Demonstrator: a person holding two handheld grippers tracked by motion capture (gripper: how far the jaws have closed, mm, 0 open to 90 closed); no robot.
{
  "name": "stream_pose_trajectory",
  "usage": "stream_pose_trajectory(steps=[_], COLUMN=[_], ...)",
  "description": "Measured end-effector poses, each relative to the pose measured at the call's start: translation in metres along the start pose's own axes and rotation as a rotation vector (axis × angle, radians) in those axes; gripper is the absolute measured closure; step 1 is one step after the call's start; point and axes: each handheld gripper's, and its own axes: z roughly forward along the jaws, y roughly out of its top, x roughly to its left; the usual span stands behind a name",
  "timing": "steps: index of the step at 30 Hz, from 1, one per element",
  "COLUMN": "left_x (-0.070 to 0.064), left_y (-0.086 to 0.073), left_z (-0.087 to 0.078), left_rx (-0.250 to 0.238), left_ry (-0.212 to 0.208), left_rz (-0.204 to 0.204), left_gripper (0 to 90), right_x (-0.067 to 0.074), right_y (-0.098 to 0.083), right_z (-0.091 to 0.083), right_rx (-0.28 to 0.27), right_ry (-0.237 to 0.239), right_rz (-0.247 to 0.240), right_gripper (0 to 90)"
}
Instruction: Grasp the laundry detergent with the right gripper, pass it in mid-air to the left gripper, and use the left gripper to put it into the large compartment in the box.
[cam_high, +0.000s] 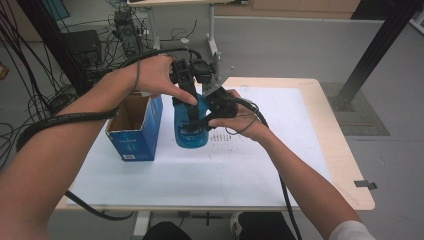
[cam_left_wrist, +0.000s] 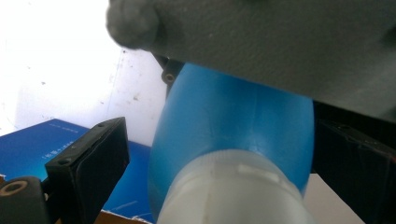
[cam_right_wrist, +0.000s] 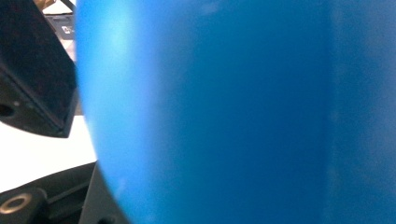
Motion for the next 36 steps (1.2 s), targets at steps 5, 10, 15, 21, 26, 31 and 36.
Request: stream_pose_trajectory(steps=[5,10,15,21,26,31,36], left_x=[0.0008,0.0007,0.0009,0.0007,0.0006,0.0003,0.0003], left_y=[-0.0002,-0.0007,-0.0005,-0.0012,-0.0011,-0.0001,0.0001], left_z=[0.0002,0.0006,-0.0002,-0.0013,-0.0013,-0.0016,-0.0024], left_rx=[0.003,0.0,-0.003,-0.014,-0.011,-0.013,-0.013], left_ry=[-0.002,-0.002,-0.001,-0.001,-0.001,-0.003,-0.002], left_rz=[0.001,-0.002,-0.002,-0.002,-0.001,0.0,0.002], left_gripper=[5.8,5.8,5.8,6.1,6.0,6.1,6.1], right_x=[-0.0002,-0.0003,-0.0009,-0.0002,-0.0003,-0.0009,-0.0005], right_y=[0.0001,-0.0003,-0.0003,-0.0009,-0.0007,-0.0006,-0.0005], right_z=[0.0,0.0006,0.0006,-0.0006,-0.0008,-0.0004,-0.0016], right_rx=[-0.002,0.003,0.002,0.015,0.012,0.002,0.0], right_ry=[0.0,-0.001,-0.004,-0.007,-0.009,-0.005,-0.007], right_rz=[-0.002,-0.003,-0.004,0.01,0.006,-0.003,0.004], right_gripper=[43.5,43.5,43.5,43.5,43.4,43.4,43.5])
